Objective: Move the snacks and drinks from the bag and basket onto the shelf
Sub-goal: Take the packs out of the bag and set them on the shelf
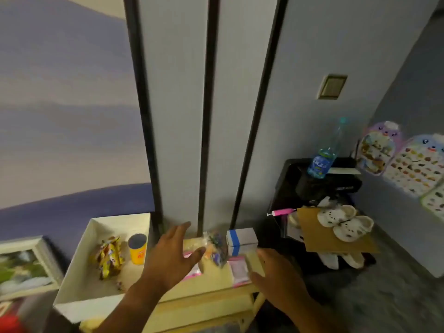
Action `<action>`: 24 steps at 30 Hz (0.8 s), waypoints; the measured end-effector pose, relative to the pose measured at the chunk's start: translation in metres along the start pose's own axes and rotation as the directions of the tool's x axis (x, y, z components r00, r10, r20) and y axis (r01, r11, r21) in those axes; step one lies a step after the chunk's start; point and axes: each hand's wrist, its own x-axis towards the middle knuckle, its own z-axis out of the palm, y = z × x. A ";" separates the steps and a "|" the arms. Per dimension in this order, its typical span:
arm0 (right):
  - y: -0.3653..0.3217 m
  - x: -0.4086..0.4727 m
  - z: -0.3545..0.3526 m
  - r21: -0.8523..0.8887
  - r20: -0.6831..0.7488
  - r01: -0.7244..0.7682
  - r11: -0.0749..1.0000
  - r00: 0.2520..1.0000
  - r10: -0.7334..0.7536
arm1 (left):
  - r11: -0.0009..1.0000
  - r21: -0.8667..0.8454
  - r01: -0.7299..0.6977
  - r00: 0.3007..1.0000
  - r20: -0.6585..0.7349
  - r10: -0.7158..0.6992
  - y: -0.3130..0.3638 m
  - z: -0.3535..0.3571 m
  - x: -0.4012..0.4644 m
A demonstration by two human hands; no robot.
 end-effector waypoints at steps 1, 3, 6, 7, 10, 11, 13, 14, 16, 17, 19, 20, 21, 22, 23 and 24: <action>0.007 0.019 0.006 0.001 -0.002 -0.002 1.000 1.000 0.002 | 1.000 -0.008 -0.017 1.000 -0.025 0.017 -0.005 0.012 0.016; 0.033 0.056 0.033 -0.026 -0.020 -0.062 0.998 0.998 0.061 | 1.000 0.001 0.002 1.000 -0.031 -0.002 -0.022 0.043 0.046; 0.065 0.100 0.087 -0.043 -0.013 -0.125 0.991 0.992 0.124 | 0.999 0.032 0.000 0.999 0.033 -0.001 -0.049 0.095 0.084; 0.078 0.115 0.109 -0.039 -0.010 -0.144 0.989 0.990 0.144 | 0.999 0.034 -0.012 0.999 0.041 0.010 -0.061 0.114 0.095; 0.111 0.151 0.168 -0.036 -0.015 -0.195 0.980 0.981 0.195 | 0.998 0.051 -0.035 0.998 0.053 0.032 -0.091 0.164 0.122; 0.121 0.161 0.187 -0.025 -0.022 -0.201 0.979 0.979 0.200 | 0.997 0.067 -0.046 0.998 0.047 0.043 -0.100 0.181 0.129; 0.135 0.178 0.217 0.003 -0.030 -0.235 0.972 0.972 0.235 | 0.995 0.088 -0.039 0.996 0.087 0.032 -0.113 0.208 0.144; 0.139 0.185 0.229 0.004 -0.042 -0.252 0.968 0.967 0.252 | 0.995 0.094 -0.023 0.992 0.128 0.010 -0.118 0.220 0.151; 0.145 0.197 0.245 -0.022 -0.091 -0.268 0.963 0.960 0.265 | 0.995 0.099 -0.003 0.979 0.203 -0.017 -0.127 0.241 0.165; 0.146 0.200 0.252 -0.035 -0.117 -0.268 0.963 0.958 0.263 | 0.995 0.101 -0.008 0.974 0.225 -0.015 -0.132 0.251 0.170; 0.147 0.204 0.261 -0.030 -0.152 -0.273 0.962 0.952 0.265 | 0.995 0.094 -0.039 0.969 0.246 0.015 -0.138 0.268 0.177; 0.147 0.204 0.263 0.000 -0.148 -0.273 0.962 0.951 0.270 | 0.994 0.097 -0.056 0.971 0.237 0.032 -0.140 0.274 0.179; 0.147 0.204 0.265 0.047 -0.140 -0.268 0.962 0.952 0.272 | 0.992 0.111 -0.069 0.977 0.207 0.045 -0.141 0.279 0.180; 0.147 0.204 0.266 0.106 -0.120 -0.264 0.959 0.954 0.276 | 0.990 0.121 -0.067 0.983 0.177 0.045 -0.141 0.281 0.180; 0.148 0.203 0.268 0.165 -0.107 -0.249 0.954 0.957 0.269 | 0.991 0.119 -0.066 0.988 0.148 0.048 -0.141 0.282 0.181; 0.148 0.201 0.269 0.212 -0.093 -0.231 0.950 0.963 0.255 | 0.992 0.107 -0.068 0.989 0.137 0.053 -0.139 0.281 0.180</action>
